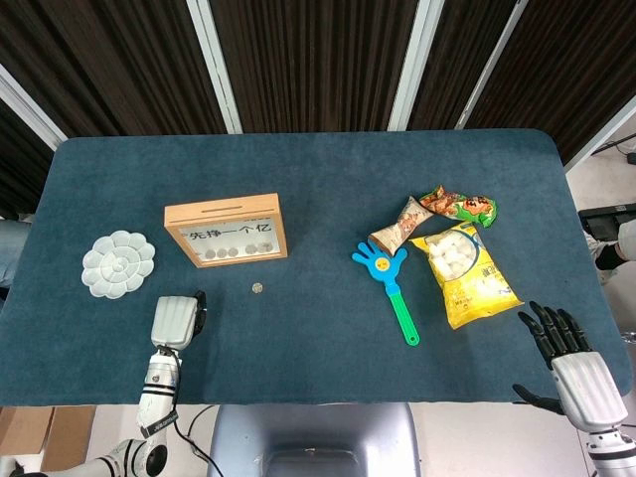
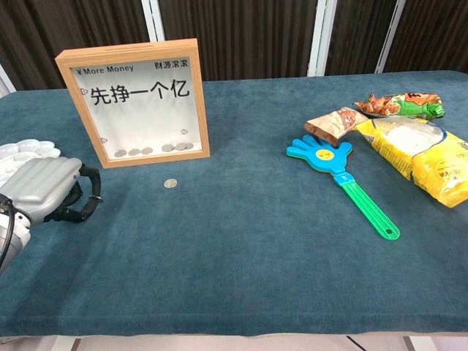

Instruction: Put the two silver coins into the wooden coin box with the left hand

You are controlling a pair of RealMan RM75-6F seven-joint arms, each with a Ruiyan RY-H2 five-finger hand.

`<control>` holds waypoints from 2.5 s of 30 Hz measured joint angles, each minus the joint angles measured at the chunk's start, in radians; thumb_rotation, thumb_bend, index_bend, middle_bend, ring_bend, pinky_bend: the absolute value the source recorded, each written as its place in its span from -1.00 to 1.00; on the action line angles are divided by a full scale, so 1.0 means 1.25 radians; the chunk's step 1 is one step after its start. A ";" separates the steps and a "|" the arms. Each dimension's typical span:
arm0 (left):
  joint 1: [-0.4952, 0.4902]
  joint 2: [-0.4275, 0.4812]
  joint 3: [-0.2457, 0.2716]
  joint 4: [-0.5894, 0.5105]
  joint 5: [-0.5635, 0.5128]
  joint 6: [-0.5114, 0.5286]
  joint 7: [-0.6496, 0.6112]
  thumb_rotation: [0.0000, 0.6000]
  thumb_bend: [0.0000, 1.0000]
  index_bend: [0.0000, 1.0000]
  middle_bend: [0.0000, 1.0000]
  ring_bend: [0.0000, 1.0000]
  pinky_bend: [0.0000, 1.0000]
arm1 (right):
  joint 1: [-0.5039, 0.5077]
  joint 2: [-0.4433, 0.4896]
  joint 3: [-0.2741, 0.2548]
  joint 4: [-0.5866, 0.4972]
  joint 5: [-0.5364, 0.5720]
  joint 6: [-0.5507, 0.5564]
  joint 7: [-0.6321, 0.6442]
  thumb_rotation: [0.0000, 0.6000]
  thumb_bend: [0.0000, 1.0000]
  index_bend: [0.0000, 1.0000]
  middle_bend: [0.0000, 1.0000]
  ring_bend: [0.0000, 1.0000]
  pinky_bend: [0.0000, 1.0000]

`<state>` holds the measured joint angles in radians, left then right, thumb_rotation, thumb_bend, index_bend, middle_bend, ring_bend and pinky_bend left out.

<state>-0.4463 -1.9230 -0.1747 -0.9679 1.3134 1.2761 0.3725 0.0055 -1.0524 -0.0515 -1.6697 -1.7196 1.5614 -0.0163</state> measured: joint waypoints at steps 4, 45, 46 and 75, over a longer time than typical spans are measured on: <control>0.004 0.021 -0.002 -0.044 0.010 0.023 0.002 1.00 -0.14 0.19 1.00 1.00 1.00 | 0.000 0.000 0.001 0.000 0.002 0.001 0.002 1.00 -0.82 -1.00 -1.00 -1.00 -1.00; -0.395 0.240 -0.413 -0.578 -0.568 0.205 0.663 1.00 -0.21 0.13 1.00 1.00 1.00 | 0.115 0.022 0.052 -0.005 0.146 -0.204 0.093 1.00 -0.82 -1.00 -1.00 -1.00 -1.00; -0.413 0.231 -0.417 -0.549 -0.587 0.205 0.667 1.00 -0.21 0.13 1.00 1.00 1.00 | 0.116 0.022 0.052 -0.004 0.147 -0.206 0.094 1.00 -0.82 -1.00 -1.00 -1.00 -1.00; -0.548 0.168 -0.378 -0.403 -0.727 0.208 0.628 1.00 -0.21 0.12 1.00 1.00 1.00 | 0.112 0.028 0.046 0.004 0.151 -0.191 0.112 1.00 -0.81 -1.00 -1.00 -1.00 -1.00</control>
<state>-1.1315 -1.7132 -0.6466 -1.4716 0.4048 1.5361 1.1574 0.1457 -1.0176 0.0055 -1.6653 -1.5304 1.3231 0.1236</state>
